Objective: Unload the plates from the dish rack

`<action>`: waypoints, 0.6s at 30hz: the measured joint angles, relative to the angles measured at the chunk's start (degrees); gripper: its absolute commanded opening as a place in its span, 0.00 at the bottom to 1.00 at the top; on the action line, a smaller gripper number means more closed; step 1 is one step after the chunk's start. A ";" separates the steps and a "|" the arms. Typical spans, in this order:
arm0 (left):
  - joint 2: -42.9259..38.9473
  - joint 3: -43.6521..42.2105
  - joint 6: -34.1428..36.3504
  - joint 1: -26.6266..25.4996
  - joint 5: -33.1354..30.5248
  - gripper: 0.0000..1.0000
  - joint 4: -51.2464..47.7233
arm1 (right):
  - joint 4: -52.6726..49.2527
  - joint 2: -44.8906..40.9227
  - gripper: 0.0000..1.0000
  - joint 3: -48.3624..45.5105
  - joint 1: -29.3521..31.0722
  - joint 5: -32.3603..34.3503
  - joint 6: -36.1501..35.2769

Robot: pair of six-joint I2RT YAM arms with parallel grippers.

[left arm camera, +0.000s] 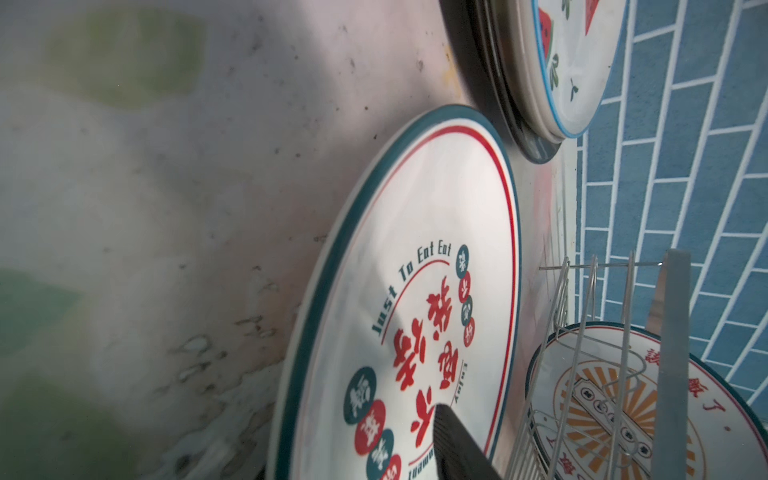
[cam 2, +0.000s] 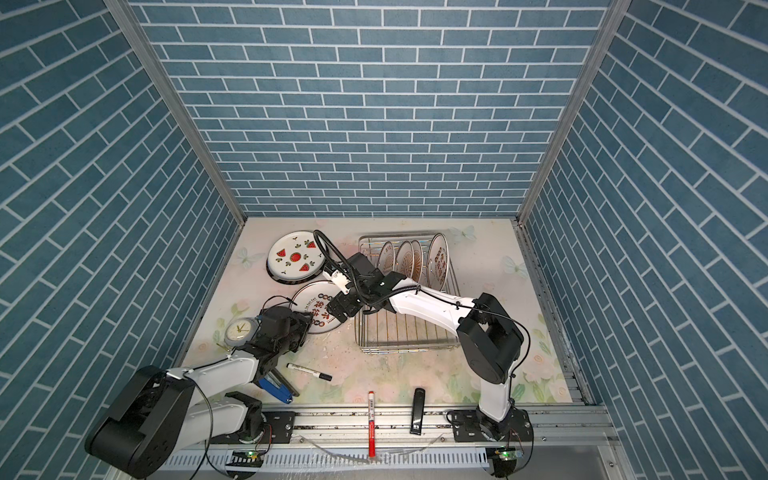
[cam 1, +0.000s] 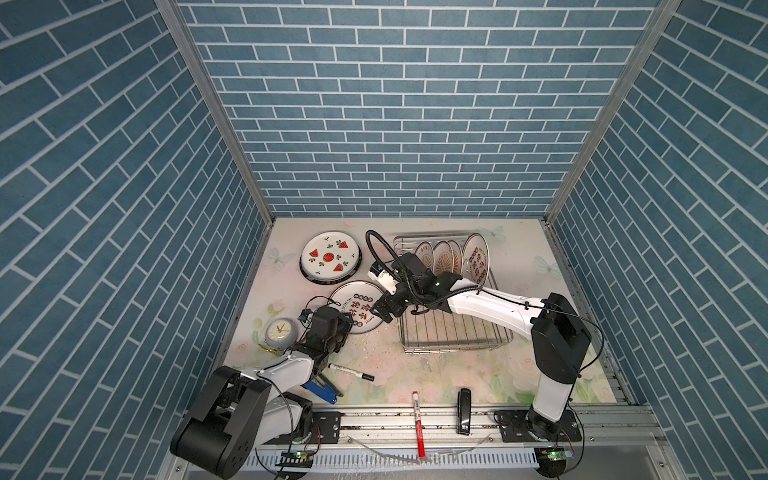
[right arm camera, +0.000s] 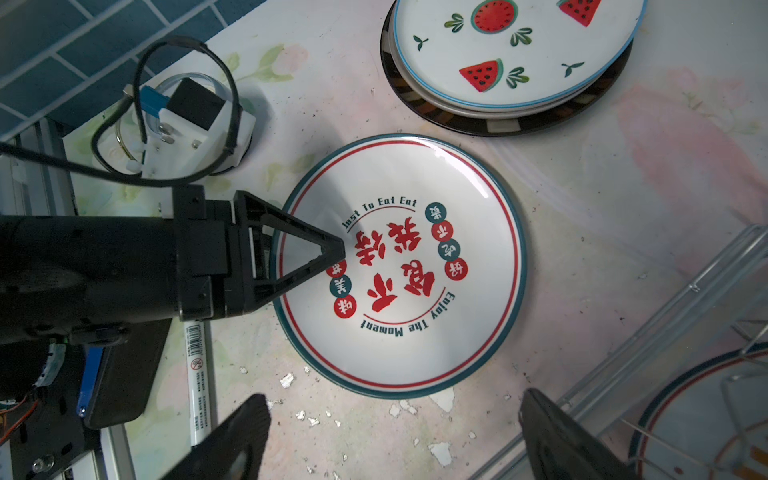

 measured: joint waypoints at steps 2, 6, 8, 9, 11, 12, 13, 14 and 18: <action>0.00 0.07 0.07 0.00 -0.02 0.52 -0.02 | 0.02 0.00 0.95 0.00 0.00 0.00 0.02; -0.09 0.09 0.09 0.00 -0.15 0.60 -0.11 | 0.02 0.00 0.95 0.00 0.00 0.02 0.02; -0.61 0.31 -0.26 0.00 -0.61 0.67 -0.44 | 0.09 0.00 0.95 0.00 0.00 0.02 0.02; -0.98 0.39 -0.63 0.00 -1.01 0.70 -0.87 | 0.13 0.00 0.95 0.00 0.00 0.00 0.02; -2.14 0.46 -1.20 0.02 -2.03 0.73 -1.88 | 0.46 0.00 0.95 0.00 0.00 0.02 0.02; -2.64 0.46 -1.33 0.02 -2.56 0.74 -2.47 | 0.61 0.00 0.95 0.00 0.00 0.00 0.02; -3.41 0.46 -1.36 0.02 -3.13 0.77 -3.48 | 0.83 0.00 0.95 0.00 0.00 0.02 0.02; -4.33 0.48 -1.40 0.02 -3.72 0.81 -4.66 | 0.96 0.00 0.95 0.00 0.00 0.02 0.02; -8.22 0.48 -1.60 0.02 -5.84 0.85 -8.66 | 1.29 0.00 0.95 0.00 0.00 0.13 0.02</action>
